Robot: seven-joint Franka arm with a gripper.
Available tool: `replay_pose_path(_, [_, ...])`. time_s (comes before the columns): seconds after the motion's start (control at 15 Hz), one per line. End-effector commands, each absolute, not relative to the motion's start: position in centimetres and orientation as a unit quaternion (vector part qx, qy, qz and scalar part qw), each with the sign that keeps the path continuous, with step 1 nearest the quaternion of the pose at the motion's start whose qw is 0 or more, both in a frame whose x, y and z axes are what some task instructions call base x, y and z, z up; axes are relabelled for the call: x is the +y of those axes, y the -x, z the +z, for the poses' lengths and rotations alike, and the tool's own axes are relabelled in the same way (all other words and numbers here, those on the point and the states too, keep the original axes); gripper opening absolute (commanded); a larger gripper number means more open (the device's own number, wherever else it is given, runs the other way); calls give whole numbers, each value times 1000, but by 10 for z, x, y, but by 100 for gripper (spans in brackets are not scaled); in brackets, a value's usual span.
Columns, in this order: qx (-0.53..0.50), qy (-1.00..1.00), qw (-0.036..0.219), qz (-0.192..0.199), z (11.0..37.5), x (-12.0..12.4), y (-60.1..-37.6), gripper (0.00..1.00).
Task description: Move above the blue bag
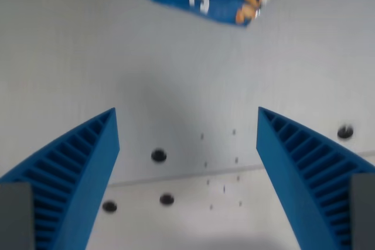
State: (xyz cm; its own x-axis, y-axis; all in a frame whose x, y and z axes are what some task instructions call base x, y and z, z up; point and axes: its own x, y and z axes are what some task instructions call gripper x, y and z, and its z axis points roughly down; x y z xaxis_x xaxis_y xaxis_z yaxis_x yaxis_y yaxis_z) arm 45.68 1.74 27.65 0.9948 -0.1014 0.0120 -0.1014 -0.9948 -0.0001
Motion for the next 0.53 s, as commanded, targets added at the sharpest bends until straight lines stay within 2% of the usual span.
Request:
replay_pose_path(0.07, [-19,-1000,8,-5,270,10,-476,100])
replay_pose_path(0.53, [-3,-1000,11,5,249,1,-510,100])
